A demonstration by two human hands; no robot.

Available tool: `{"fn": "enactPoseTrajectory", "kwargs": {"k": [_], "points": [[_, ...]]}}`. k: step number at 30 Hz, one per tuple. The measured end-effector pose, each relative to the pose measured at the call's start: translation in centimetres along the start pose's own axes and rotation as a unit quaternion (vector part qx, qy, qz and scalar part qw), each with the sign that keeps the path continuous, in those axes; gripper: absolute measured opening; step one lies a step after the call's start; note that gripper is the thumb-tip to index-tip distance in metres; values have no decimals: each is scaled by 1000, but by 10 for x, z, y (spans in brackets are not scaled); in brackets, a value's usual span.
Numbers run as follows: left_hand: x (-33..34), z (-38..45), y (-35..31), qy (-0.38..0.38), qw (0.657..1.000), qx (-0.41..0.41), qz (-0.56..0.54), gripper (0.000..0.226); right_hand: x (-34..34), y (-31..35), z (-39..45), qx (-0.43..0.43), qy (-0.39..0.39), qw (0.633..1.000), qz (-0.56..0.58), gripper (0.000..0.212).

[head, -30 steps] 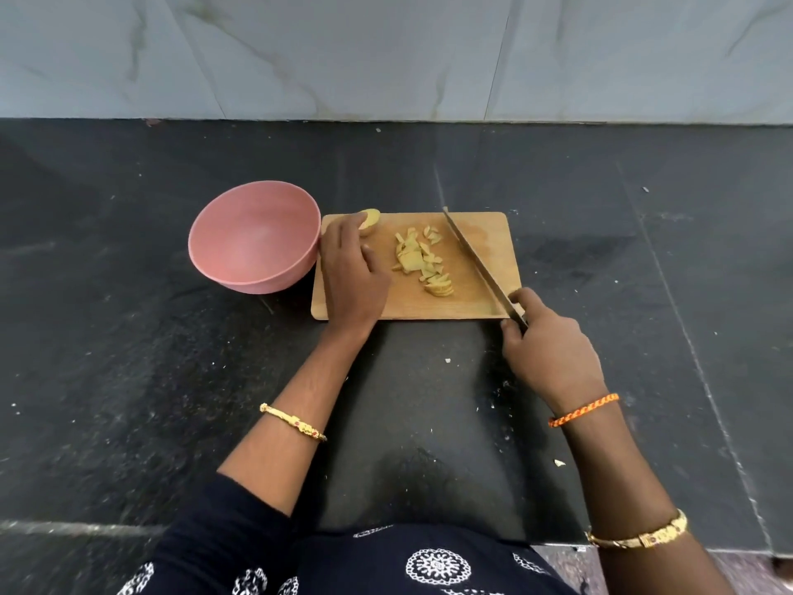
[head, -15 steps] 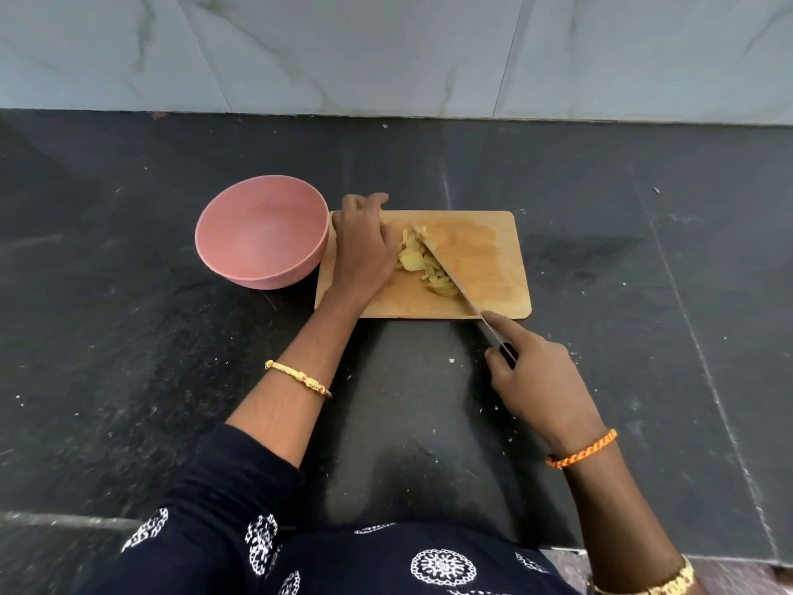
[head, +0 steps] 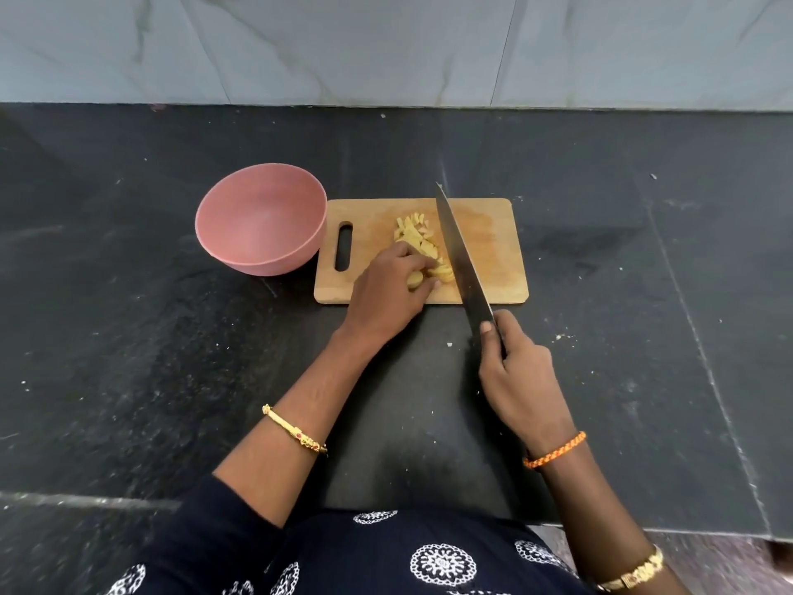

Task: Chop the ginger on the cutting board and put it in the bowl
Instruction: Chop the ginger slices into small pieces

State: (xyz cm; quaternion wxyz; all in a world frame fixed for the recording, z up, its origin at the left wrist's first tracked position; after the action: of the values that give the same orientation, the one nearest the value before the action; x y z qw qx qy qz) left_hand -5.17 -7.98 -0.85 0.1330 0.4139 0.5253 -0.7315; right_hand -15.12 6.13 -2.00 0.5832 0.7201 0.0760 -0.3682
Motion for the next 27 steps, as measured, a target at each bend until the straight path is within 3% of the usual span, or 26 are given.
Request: {"fn": "enactPoseTrajectory", "kwargs": {"k": [15, 27], "points": [[-5, 7, 8, -36, 999, -27, -24, 13, 21, 14, 28, -5, 70, 989, -131, 14], [-9, -2, 7, -97, 994, -46, -36, 14, 23, 3, 2, 66, 135, 972, -182, 12]]}}
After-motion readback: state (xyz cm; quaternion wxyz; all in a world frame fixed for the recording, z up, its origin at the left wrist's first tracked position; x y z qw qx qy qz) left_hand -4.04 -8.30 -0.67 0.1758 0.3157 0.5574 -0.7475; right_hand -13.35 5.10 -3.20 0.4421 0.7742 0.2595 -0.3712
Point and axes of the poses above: each hand's wrist, its own z-axis towards the middle knuckle, its own x-axis out of the palm, y = z × x, the point moved 10 cm from there along z, towards the middle knuckle, and after that the axes turned 7 degrees about -x, right-handed, at the moved point
